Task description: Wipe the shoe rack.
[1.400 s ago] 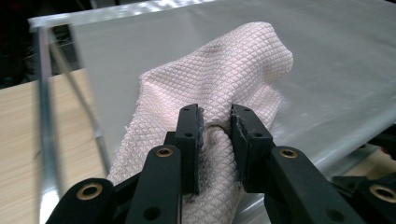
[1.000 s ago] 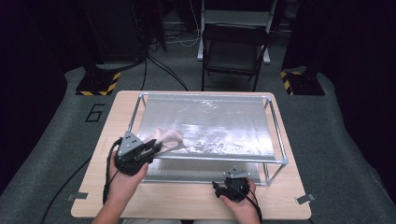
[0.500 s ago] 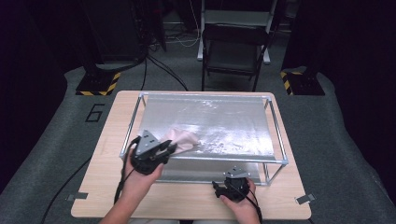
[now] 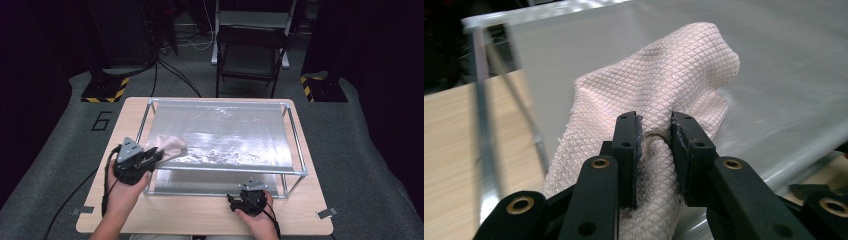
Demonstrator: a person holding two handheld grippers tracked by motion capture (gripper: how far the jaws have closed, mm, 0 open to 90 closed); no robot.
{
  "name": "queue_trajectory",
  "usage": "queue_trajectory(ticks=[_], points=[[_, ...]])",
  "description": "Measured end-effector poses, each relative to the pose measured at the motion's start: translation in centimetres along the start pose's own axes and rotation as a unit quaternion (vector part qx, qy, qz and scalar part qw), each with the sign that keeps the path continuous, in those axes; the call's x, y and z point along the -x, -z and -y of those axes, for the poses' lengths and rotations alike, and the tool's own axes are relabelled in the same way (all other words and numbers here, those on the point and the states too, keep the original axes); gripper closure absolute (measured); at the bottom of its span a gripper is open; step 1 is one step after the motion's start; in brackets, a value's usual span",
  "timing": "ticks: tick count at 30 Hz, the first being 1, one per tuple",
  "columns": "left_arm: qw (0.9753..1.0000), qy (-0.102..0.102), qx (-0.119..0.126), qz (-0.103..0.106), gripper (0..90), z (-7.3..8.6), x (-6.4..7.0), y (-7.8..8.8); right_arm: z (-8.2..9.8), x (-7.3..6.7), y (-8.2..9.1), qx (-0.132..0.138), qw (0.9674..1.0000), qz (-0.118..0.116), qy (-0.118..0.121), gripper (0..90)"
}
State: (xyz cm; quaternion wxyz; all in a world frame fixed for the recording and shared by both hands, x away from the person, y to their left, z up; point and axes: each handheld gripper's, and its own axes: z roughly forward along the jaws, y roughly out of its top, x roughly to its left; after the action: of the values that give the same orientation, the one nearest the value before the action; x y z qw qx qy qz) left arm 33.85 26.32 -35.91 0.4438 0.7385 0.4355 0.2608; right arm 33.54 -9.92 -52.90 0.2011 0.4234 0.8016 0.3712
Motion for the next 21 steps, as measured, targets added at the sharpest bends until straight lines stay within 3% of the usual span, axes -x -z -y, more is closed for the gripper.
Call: queue_trajectory(ticks=[2,4,6,8,12,15,18,19,21], points=[[1.0,0.007,0.001,-0.006,73.5,0.1,-0.4,0.2,0.0,0.0,0.0,-0.005,1.0,0.002,0.001,22.4],[0.9999,0.0,0.0,-0.01,73.5,0.1,0.1,0.2,-0.1,-0.3,-0.1,-0.005,0.9997,-0.007,-0.022,22.4],[1.0,0.002,0.0,0.007,73.5,-0.1,0.8,-0.2,-0.1,-0.3,-0.1,-0.007,0.9998,-0.001,-0.018,22.5],[0.9995,0.002,0.001,0.033,73.5,-0.4,1.8,-1.0,0.0,-0.2,-0.1,0.0,0.9999,0.002,-0.011,22.6],[0.9969,-0.026,-0.007,0.073,73.5,-1.5,5.2,-2.7,0.0,-0.2,-0.1,-0.001,0.9999,0.002,-0.011,22.6],[0.9962,-0.052,-0.003,0.069,73.5,-1.8,7.0,-3.4,0.0,-0.2,-0.1,-0.001,0.9999,0.002,-0.011,22.6],[0.9967,-0.041,0.0,0.07,73.5,-1.6,6.1,-3.3,0.0,-0.2,0.0,0.005,0.9999,-0.007,-0.007,23.4],[0.9972,-0.04,-0.005,0.063,73.5,-1.5,5.5,-3.0,0.0,-0.3,0.1,-0.002,0.9997,-0.008,-0.022,23.7],[0.9985,-0.028,-0.003,0.048,73.5,-1.1,4.3,-2.4,0.1,-0.3,0.1,-0.002,0.9998,-0.008,-0.02,23.9]])
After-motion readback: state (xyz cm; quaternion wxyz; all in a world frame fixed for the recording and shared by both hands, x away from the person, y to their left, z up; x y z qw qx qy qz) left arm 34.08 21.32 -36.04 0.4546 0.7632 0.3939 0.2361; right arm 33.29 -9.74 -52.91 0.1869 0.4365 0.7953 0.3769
